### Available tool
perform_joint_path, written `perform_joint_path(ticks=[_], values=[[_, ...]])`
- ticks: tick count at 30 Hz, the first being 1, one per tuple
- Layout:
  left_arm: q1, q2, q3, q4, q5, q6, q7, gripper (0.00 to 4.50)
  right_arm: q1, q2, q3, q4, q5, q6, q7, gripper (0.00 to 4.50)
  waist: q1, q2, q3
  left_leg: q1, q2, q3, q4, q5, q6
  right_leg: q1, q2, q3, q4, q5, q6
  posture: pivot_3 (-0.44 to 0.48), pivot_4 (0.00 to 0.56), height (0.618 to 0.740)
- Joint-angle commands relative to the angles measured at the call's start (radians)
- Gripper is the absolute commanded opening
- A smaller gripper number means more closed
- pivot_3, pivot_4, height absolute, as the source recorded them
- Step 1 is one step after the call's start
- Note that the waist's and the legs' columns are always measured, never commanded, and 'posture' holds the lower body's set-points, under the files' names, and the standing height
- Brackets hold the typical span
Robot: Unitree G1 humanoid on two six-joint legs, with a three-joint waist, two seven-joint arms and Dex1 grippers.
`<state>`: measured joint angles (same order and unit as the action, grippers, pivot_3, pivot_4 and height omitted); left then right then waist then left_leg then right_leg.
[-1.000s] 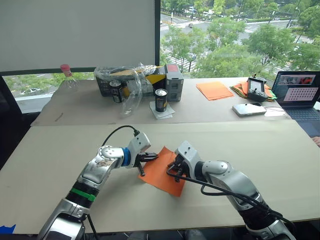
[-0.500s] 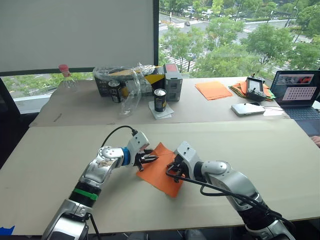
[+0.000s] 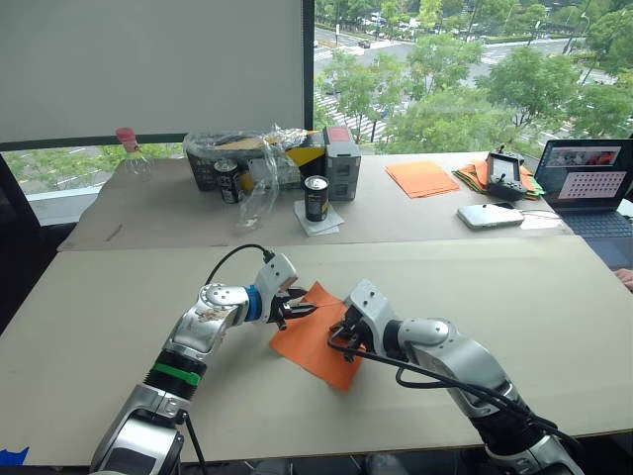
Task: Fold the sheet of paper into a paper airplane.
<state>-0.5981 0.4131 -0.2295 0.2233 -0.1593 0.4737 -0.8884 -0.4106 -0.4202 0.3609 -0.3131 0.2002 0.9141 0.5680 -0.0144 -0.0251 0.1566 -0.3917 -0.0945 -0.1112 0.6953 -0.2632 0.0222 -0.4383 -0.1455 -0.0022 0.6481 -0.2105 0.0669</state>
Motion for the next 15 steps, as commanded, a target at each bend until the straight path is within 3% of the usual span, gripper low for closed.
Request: perform_joint_path(ticks=[1, 5, 15], values=[[-0.033, -0.006, 0.022, 0.004, -0.008, -0.027, -0.009, 1.40, 0.016, -0.002, 0.024, 0.011, -0.001, 0.019, 0.010, 0.00, 0.000, 0.000, 0.000, 0.000, 0.000, 0.000, 0.000, 0.000, 0.000, 0.000, 0.000, 0.000, 0.000, 0.000, 0.000, 0.000, 0.150, 0.695], [-0.018, 0.015, 0.001, -0.016, 0.008, -0.079, -0.042, 0.16, 0.016, -0.002, 0.024, 0.012, -0.001, 0.019, 0.010, 0.00, 0.000, 0.000, 0.000, 0.000, 0.000, 0.000, 0.000, 0.000, 0.000, 0.000, 0.000, 0.000, 0.000, 0.000, 0.000, 0.000, 0.150, 0.695], [0.027, 0.055, -0.072, -0.066, 0.112, -0.281, -0.071, 0.07, 0.011, -0.001, 0.025, 0.016, -0.001, 0.016, 0.012, 0.00, 0.000, 0.000, 0.000, 0.000, 0.000, 0.000, 0.000, 0.000, 0.000, 0.000, 0.000, 0.000, 0.000, 0.000, 0.000, 0.000, 0.150, 0.695]])
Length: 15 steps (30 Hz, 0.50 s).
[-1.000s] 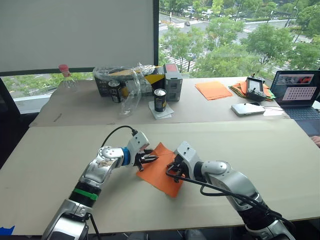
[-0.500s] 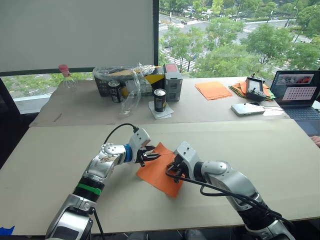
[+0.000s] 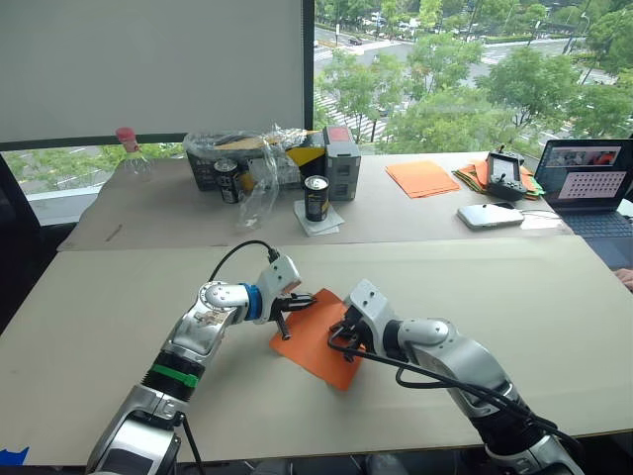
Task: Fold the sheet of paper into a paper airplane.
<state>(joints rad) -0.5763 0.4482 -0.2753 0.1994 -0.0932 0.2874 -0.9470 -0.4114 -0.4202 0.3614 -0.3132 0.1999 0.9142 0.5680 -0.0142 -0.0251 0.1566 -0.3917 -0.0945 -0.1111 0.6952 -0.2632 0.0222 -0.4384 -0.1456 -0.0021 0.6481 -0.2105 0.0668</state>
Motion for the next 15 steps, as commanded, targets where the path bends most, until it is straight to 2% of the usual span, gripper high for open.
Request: perform_joint_path(ticks=[1, 7, 15], values=[[0.009, 0.025, -0.034, -0.042, 0.060, -0.122, -0.013, 0.07, 0.012, -0.001, 0.024, 0.016, -0.001, 0.016, 0.012, 0.00, 0.000, 0.000, 0.000, 0.000, 0.000, 0.000, 0.000, 0.000, 0.000, 0.000, 0.000, 0.000, 0.000, 0.000, 0.000, 0.000, 0.150, 0.695], [0.034, 0.058, -0.089, -0.012, 0.156, -0.302, -0.017, 0.07, -0.011, -0.004, -0.019, -0.014, 0.015, 0.028, 0.009, 0.00, 0.000, 0.000, 0.000, 0.000, 0.000, 0.000, 0.000, 0.000, 0.000, 0.000, 0.000, 0.000, 0.000, 0.000, 0.000, 0.000, 0.150, 0.695], [0.044, 0.040, -0.097, 0.010, 0.185, -0.319, -0.013, 0.07, -0.074, 0.013, -0.085, -0.086, 0.061, 0.105, -0.007, 0.00, 0.001, 0.000, 0.000, -0.001, 0.000, 0.000, 0.000, 0.000, 0.000, -0.001, 0.000, 0.000, 0.000, 0.000, 0.000, 0.000, 0.150, 0.695]])
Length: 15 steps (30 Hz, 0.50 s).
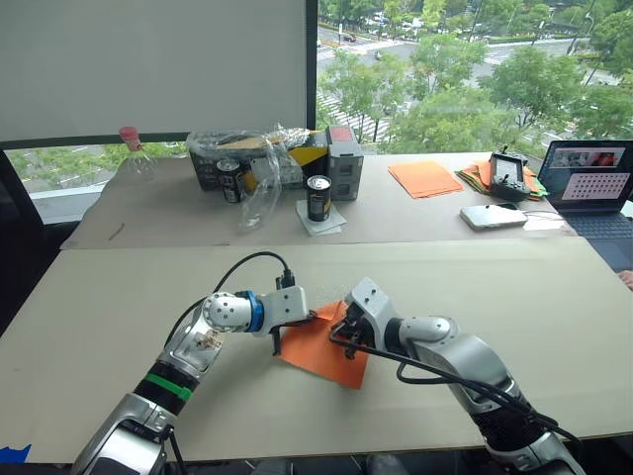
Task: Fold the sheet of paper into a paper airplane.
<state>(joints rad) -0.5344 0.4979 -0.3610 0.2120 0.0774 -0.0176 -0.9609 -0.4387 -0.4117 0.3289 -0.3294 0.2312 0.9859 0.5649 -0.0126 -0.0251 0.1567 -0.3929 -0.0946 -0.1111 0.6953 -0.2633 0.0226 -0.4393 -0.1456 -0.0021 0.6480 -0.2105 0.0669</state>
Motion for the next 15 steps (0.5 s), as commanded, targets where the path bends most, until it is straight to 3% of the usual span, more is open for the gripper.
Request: perform_joint_path(ticks=[1, 15], values=[[0.001, -0.009, -0.014, 0.000, 0.022, -0.017, 0.001, 0.07, -0.056, 0.000, -0.060, -0.075, 0.032, 0.040, -0.005, 0.00, 0.000, 0.000, 0.000, 0.000, 0.000, 0.000, 0.000, 0.000, 0.000, 0.000, 0.000, 0.000, 0.000, 0.000, 0.000, 0.000, 0.150, 0.695], [0.015, -0.015, -0.018, -0.008, 0.043, -0.015, 0.008, 0.07, -0.095, 0.010, -0.030, 0.066, -0.008, -0.072, -0.001, 0.00, 0.000, 0.000, 0.000, 0.000, 0.000, 0.000, 0.000, 0.000, 0.000, 0.000, 0.000, 0.000, 0.000, 0.000, 0.000, 0.000, 0.150, 0.695]])
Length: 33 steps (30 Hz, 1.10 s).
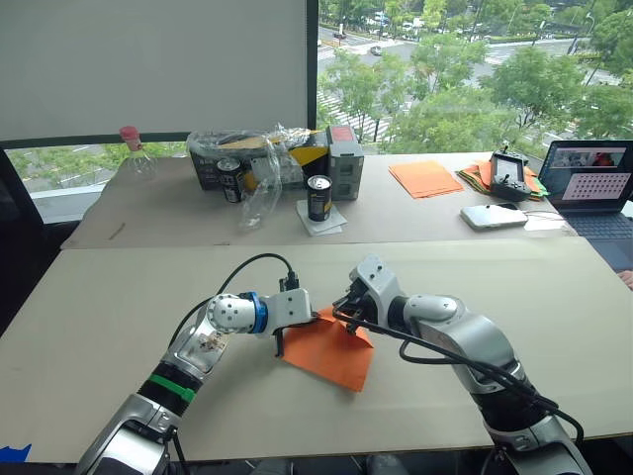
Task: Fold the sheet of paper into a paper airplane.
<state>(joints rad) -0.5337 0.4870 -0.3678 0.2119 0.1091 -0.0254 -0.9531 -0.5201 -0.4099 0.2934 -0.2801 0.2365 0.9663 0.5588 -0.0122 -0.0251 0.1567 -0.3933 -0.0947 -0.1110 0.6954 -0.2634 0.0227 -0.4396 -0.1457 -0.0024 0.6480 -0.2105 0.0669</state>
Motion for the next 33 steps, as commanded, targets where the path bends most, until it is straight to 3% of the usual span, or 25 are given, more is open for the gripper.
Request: perform_joint_path(ticks=[1, 6, 15, 20, 24, 27, 33], values=[[0.015, -0.004, -0.011, -0.009, 0.013, -0.006, 0.000, 0.07, -0.013, 0.009, 0.009, 0.027, -0.016, -0.061, 0.006, 0.00, 0.000, 0.000, 0.000, 0.000, 0.000, 0.000, 0.000, 0.000, 0.000, 0.000, 0.000, 0.000, 0.000, 0.000, 0.000, 0.000, 0.150, 0.695], [0.021, -0.007, -0.008, -0.017, 0.010, 0.000, -0.001, 0.07, -0.024, 0.024, 0.044, 0.126, -0.048, -0.122, 0.022, 0.00, 0.000, 0.000, 0.000, 0.000, 0.000, 0.000, 0.000, 0.000, 0.000, 0.000, 0.000, 0.000, 0.000, 0.000, 0.000, 0.000, 0.150, 0.695], [0.021, -0.012, 0.018, -0.029, -0.017, 0.022, -0.002, 0.07, -0.010, 0.027, 0.064, 0.155, -0.070, -0.147, 0.044, 0.00, -0.001, 0.000, 0.000, 0.000, 0.000, 0.000, 0.000, 0.000, 0.000, 0.000, 0.000, 0.000, 0.000, 0.000, 0.000, 0.000, 0.150, 0.695], [0.009, 0.001, 0.166, -0.083, -0.244, 0.291, -0.092, 1.49, -0.017, 0.042, 0.075, 0.169, -0.080, -0.146, 0.054, 0.00, -0.004, 0.000, 0.000, 0.000, 0.000, 0.000, 0.000, 0.000, 0.000, 0.000, 0.000, 0.000, 0.000, 0.000, 0.000, 0.000, 0.150, 0.695], [-0.015, 0.036, 0.258, -0.094, -0.354, 0.413, -0.125, 2.89, -0.011, 0.044, 0.075, 0.168, -0.085, -0.146, 0.058, 0.00, -0.010, 0.000, 0.000, 0.000, 0.001, 0.000, 0.000, 0.000, 0.000, -0.001, 0.001, 0.000, 0.001, 0.000, 0.000, 0.000, 0.150, 0.695], [-0.035, 0.036, 0.302, -0.088, -0.402, 0.471, -0.112, 2.89, -0.008, 0.050, 0.080, 0.169, -0.086, -0.145, 0.057, 0.00, -0.009, 0.000, 0.000, 0.000, 0.001, 0.000, 0.000, 0.000, 0.000, -0.001, 0.001, 0.000, 0.000, 0.000, 0.000, 0.000, 0.150, 0.695], [-0.050, -0.011, 0.265, -0.062, -0.368, 0.505, -0.040, 1.00, -0.009, 0.061, 0.085, 0.170, -0.088, -0.141, 0.055, 0.00, -0.004, 0.000, 0.000, 0.000, 0.000, 0.000, 0.000, 0.000, 0.000, 0.000, 0.000, 0.000, 0.000, 0.000, 0.000, 0.000, 0.150, 0.695]])
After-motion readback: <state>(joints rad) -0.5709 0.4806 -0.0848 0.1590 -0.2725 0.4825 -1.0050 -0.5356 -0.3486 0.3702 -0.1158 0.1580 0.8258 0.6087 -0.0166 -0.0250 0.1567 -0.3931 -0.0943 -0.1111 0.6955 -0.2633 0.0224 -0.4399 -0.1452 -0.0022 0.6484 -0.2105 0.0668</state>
